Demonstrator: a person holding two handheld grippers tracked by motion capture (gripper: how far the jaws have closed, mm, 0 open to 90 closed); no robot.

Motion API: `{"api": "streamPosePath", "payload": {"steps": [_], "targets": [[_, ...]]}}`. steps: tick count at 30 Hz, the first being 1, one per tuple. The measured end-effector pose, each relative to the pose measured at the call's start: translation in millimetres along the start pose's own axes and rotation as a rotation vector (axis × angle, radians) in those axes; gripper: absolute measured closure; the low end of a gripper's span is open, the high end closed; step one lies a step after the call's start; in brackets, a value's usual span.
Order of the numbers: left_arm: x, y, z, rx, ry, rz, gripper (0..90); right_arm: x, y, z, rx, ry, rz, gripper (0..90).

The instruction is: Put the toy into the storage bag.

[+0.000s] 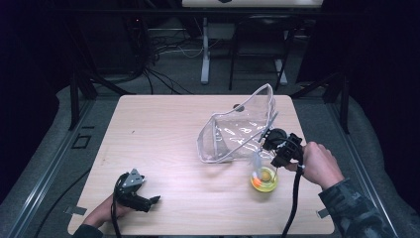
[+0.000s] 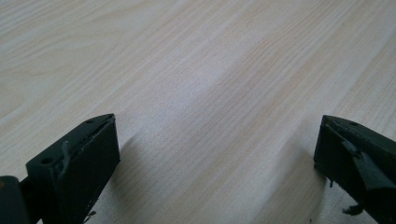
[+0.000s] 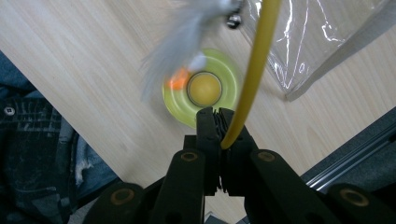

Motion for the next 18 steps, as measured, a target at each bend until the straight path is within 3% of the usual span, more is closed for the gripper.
{"api": "streamPosePath", "payload": {"steps": [8,16,18], "targets": [[0.0,0.1,0.2,0.001,-0.001,0.001,0.1,-2.8,-2.7,1.8,-0.009,0.009,-0.013,88.1],[0.2,-0.2,0.4,0.002,-0.001,0.0,0.1,-21.5,-9.5,1.6,-0.031,0.032,-0.024,88.1],[0.3,-0.2,0.5,0.003,0.0,0.001,0.1,-26.7,-11.5,1.5,-0.024,0.019,-0.044,88.1]]}}
Point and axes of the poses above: each handheld gripper's, and its own axes: x roughly forward along the jaws, y roughly out of its underside, z roughly to its left, the point moved 10 cm from there along x, roughly forward along the jaws, and after that the axes turned 9 degrees about x, right-handed, at the moved point
